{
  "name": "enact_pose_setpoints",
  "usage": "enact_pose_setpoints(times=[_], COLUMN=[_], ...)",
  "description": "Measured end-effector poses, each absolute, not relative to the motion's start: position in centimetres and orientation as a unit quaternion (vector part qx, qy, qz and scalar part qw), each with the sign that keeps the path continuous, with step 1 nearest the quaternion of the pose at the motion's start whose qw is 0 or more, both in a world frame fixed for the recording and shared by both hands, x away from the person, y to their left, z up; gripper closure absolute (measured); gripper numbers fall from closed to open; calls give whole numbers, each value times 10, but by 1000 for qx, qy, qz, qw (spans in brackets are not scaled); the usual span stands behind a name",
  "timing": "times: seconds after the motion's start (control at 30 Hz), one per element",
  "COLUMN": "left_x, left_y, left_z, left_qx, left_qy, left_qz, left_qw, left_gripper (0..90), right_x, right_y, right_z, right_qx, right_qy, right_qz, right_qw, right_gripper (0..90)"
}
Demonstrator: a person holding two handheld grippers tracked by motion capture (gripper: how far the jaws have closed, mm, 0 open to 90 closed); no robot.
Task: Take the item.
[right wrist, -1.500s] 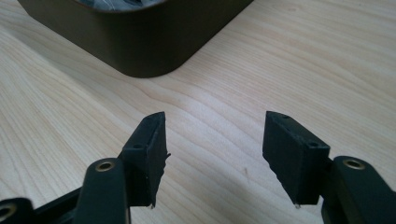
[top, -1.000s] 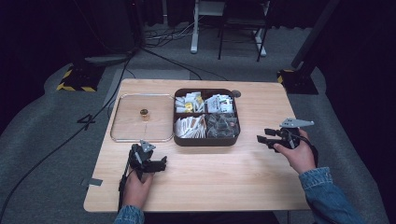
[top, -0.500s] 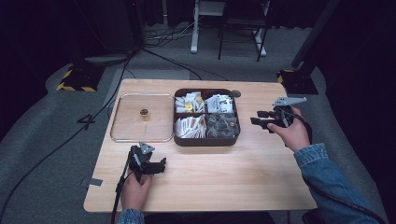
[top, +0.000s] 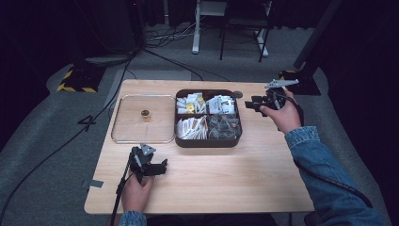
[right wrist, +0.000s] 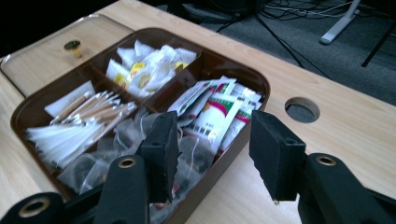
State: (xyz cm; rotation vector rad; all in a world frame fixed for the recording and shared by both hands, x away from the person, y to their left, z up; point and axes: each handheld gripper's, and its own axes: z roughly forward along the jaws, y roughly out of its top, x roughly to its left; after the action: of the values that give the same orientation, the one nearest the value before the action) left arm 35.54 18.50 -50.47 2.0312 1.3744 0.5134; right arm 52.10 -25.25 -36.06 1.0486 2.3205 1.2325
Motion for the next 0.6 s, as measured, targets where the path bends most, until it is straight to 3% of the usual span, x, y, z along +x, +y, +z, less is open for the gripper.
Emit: enact_pose_setpoints(times=[0.6], left_x=[359], left_y=[184], left_z=[-505], left_qx=[773], left_qy=[517], left_qz=[194], left_qw=[312], left_gripper=[99], right_x=[570], right_y=[-237], right_z=[-359], right_qx=[398], right_qy=[802], right_qz=[413], right_qw=[164], right_gripper=[539])
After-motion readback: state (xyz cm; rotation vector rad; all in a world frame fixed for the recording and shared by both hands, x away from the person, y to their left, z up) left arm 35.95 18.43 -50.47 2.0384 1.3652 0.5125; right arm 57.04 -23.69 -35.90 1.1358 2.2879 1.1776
